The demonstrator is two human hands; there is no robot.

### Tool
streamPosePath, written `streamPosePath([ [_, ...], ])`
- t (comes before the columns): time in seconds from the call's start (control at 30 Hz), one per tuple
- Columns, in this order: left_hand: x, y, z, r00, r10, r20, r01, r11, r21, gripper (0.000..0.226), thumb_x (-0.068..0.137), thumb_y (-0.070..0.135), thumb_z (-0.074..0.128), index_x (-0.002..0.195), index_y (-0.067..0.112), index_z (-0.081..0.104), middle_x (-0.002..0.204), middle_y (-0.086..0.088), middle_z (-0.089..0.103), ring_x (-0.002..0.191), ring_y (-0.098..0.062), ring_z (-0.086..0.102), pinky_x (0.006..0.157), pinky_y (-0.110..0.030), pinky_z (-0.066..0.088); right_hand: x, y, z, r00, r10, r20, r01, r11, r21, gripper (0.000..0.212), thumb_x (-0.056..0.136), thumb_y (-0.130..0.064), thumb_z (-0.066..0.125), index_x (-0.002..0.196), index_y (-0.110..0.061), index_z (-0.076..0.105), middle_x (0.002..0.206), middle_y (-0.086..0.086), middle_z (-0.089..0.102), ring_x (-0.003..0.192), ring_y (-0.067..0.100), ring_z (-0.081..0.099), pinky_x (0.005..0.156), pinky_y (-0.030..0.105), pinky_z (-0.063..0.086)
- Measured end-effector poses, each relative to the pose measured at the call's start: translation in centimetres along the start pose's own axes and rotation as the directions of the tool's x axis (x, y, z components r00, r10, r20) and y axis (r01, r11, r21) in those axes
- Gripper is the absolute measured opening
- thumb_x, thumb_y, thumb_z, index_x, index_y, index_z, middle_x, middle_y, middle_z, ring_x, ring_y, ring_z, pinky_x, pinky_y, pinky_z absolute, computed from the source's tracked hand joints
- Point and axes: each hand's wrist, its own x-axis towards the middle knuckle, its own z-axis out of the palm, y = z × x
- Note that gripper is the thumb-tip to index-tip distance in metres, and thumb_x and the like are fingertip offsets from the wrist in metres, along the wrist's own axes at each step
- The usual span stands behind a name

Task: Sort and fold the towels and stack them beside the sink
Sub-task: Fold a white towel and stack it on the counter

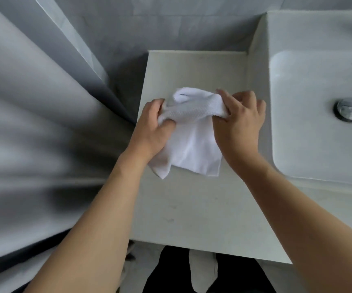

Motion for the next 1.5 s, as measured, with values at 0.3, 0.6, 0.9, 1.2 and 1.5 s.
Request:
streamPosePath([
  [0.3,-2.2,-4.3,-1.6,0.834,-0.079,0.545,-0.318,0.739,0.594,0.01,0.088,0.017,0.048,0.097,0.02,0.047,0.094,0.001,0.054,0.088,-0.026,0.055,0.074,-0.037,0.044,-1.4,-1.5,0.5,0.578,0.176,0.797,0.148,0.938,-0.314,0.008,0.082,-0.014,0.052,0.081,-0.018,0.058,0.076,-0.001,0.051,0.078,0.027,0.05,0.067,0.026,0.038],
  [0.6,-1.7,-5.9,-2.5,0.59,-0.37,0.718,-0.027,0.88,0.475,0.047,0.089,0.044,0.059,0.135,0.039,0.05,0.129,0.013,0.051,0.114,-0.009,0.052,0.099,-0.031,0.044,2.3,-0.2,4.4,0.358,0.311,0.88,-0.035,0.947,-0.32,0.059,0.084,-0.06,0.055,0.128,-0.02,0.059,0.127,0.006,0.06,0.103,0.024,0.057,0.094,0.035,0.043],
  [0.9,3.2,-7.0,0.2,0.867,-0.178,0.465,-0.203,0.726,0.657,0.057,0.094,0.037,0.046,0.147,0.03,0.03,0.144,-0.004,0.03,0.134,-0.032,0.028,0.108,-0.041,0.031,0.6,2.3,8.6,0.838,0.198,0.508,0.001,0.932,-0.364,0.026,0.093,-0.023,0.039,0.099,-0.011,0.061,0.103,0.018,0.066,0.093,0.038,0.062,0.073,0.035,0.039],
  [1.2,5.6,-6.0,-1.2,0.969,-0.108,-0.224,0.157,0.964,0.215,0.018,0.093,0.012,0.046,0.104,0.018,0.06,0.104,-0.001,0.067,0.098,-0.026,0.06,0.079,-0.036,0.047,4.9,3.1,7.6,0.84,0.279,0.465,-0.219,0.959,-0.18,0.033,0.098,-0.028,0.044,0.125,-0.012,0.052,0.122,0.014,0.058,0.109,0.037,0.055,0.084,0.036,0.043],
  [1.5,7.2,-6.6,1.7,0.944,-0.263,0.201,0.088,0.786,0.612,0.013,0.091,0.014,0.048,0.08,0.009,0.051,0.08,-0.003,0.055,0.065,-0.016,0.047,0.051,-0.029,0.031,6.1,2.0,8.0,0.416,0.464,0.782,-0.071,0.874,-0.481,0.035,0.079,-0.032,0.07,0.107,-0.012,0.061,0.092,0.004,0.064,0.088,0.026,0.062,0.072,0.031,0.047],
])
